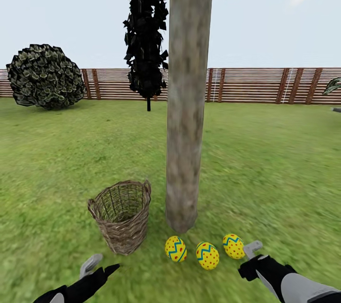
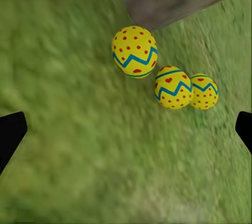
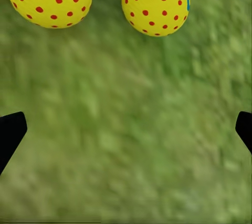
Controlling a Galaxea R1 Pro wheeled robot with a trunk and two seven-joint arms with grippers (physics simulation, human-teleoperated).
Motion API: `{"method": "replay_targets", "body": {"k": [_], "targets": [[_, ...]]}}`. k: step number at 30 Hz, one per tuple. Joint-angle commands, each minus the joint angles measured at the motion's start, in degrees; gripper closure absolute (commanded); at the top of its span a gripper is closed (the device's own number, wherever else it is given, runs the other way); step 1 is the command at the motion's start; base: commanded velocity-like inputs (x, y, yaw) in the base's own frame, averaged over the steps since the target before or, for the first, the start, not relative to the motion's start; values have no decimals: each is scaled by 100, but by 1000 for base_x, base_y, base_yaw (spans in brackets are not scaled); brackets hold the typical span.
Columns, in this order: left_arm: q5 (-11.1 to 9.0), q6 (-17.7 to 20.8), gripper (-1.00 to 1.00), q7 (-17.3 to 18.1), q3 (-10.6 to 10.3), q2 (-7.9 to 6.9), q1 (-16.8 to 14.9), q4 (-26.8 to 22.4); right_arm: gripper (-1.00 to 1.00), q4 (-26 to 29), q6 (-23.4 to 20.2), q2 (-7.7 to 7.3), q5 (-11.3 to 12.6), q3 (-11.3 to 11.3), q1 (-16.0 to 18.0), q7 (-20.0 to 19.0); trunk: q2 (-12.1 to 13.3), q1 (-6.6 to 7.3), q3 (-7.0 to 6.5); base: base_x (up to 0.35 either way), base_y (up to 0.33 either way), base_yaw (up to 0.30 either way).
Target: Take the three Easter eggs out of the wicker basket on the lawn in the garden, then place them on the lawn next to a single tree (choose any tree) so that all three eggs are next to the same tree and none are left in the basket.
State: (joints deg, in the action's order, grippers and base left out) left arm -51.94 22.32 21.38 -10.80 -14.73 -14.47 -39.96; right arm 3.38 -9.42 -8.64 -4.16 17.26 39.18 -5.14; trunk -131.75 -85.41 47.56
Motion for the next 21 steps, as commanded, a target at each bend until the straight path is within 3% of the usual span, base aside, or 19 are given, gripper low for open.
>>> {"method": "replay_targets", "body": {"k": [1, 5, 10, 15, 16, 21], "targets": [[-48, 15, -100, -92, -24, -11, -3, 1, -100, -27, -6, 6, -43, 10, -15, -23, 39, 24, -13, 0, 0, 0], [-44, -56, -100, -313, -46, -20, -3, 28, -100, -121, 40, 24, -47, 14, -58, -14, 199, 112, -84, 0, 0, 0], [-44, -574, -100, -342, -49, -13, -3, 436, -100, -134, 101, 20, -40, 9, -161, -19, 400, 221, -174, 0, 0, 0], [5, -697, -100, -345, -53, -28, -3, 561, -100, -136, 285, 23, 197, 6, -216, -21, 600, 331, -264, 0, 0, 0], [71, -702, -100, -345, -53, -32, -3, 573, -100, -136, 331, 22, 256, 6, -233, -21, 641, 353, -282, 0, 0, 0], [779, -706, -100, -359, -50, -9, -3, 597, -100, -136, 516, 26, 394, 5, -369, -22, 841, 463, -372, 0, 0, 0]]}}
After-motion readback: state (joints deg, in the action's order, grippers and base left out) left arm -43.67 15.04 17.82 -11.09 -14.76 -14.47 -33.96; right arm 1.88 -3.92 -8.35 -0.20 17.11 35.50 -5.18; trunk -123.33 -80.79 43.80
